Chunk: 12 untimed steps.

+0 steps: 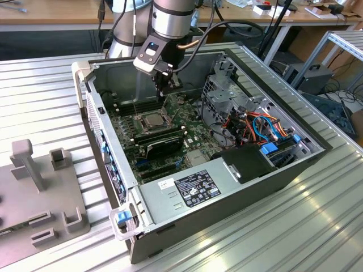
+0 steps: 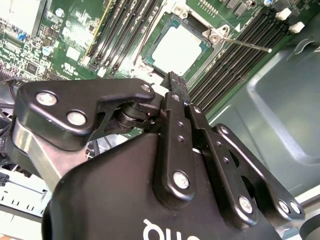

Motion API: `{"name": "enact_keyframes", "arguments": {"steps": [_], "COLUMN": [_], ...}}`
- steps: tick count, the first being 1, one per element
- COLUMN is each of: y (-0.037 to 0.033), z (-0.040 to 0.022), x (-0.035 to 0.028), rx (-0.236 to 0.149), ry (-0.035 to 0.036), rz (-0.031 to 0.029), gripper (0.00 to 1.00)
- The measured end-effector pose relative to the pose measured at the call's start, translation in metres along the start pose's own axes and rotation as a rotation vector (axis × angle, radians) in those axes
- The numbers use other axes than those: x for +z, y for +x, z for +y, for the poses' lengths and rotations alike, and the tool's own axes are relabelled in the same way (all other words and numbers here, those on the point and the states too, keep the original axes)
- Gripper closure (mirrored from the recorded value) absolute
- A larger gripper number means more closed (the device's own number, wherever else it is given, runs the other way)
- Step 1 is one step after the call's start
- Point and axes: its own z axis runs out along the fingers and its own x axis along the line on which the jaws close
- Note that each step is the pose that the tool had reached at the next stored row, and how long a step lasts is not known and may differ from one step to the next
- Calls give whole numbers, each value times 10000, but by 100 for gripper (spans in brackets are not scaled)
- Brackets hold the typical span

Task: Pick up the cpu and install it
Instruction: 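Close the cpu cover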

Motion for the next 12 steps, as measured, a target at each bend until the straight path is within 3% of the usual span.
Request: {"name": "enact_keyframes", "arguments": {"steps": [12], "y": [-3], "z": [43], "x": [1], "rx": [-1], "ry": [0], "rz": [0], "gripper": [89]}}
